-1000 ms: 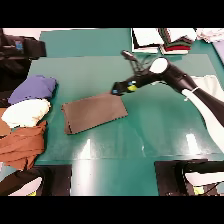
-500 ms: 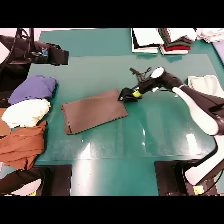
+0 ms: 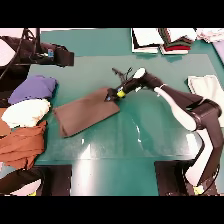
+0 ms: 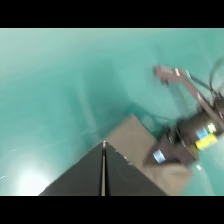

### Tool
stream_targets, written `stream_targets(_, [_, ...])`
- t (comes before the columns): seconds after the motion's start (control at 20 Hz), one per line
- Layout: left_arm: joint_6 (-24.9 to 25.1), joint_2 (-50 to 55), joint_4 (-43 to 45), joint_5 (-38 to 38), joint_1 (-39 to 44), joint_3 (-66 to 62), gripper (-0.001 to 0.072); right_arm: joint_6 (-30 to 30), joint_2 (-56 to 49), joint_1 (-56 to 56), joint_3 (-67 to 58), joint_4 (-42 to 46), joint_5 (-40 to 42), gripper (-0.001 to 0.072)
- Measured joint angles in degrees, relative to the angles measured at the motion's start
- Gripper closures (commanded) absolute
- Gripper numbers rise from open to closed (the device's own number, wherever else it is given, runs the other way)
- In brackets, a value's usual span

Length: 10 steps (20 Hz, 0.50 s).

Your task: Fold the shirts.

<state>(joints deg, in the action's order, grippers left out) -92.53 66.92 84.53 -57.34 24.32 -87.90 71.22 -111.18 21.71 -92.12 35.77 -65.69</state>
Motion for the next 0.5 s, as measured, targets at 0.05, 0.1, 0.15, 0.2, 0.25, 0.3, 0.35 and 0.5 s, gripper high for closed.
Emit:
stream_targets(0.05, [0.0,0.0,-0.1,0.5,1.3,0.0,0.0681,0.0,1.4,-2.1,-0.8,1.2,0.3,0.0697])
stream_targets(0.1, [0.0,0.0,-0.2,1.1,2.6,0.0,0.0681,0.3,3.1,-4.6,-1.3,2.8,0.3,0.0697])
stream_targets(0.15, [0.0,0.0,-0.3,1.7,3.8,0.0,0.0681,1.0,5.2,-7.8,-1.7,4.9,0.3,0.0697])
stream_targets(0.2, [0.0,0.0,-0.4,2.4,5.1,0.0,0.0681,1.8,7.3,-11.1,-1.9,6.9,0.3,0.0697])
stream_targets(0.25, [0.0,0.0,-0.4,3.1,6.2,0.0,0.0681,2.5,9.6,-15.0,-2.1,9.4,0.3,0.0697])
stream_targets(0.3, [0.0,0.0,-0.4,3.9,7.1,0.0,0.0681,3.2,11.7,-18.9,-2.3,11.5,0.0,0.0696])
stream_targets(0.35, [-0.1,0.0,-0.5,4.5,7.8,0.0,0.0681,3.5,13.9,-23.3,-2.4,13.7,-0.1,0.0697])
stream_targets(0.5, [-0.3,0.0,-1.7,6.7,8.9,0.0,0.0681,4.3,18.6,-36.4,-2.5,17.1,0.3,0.0696])
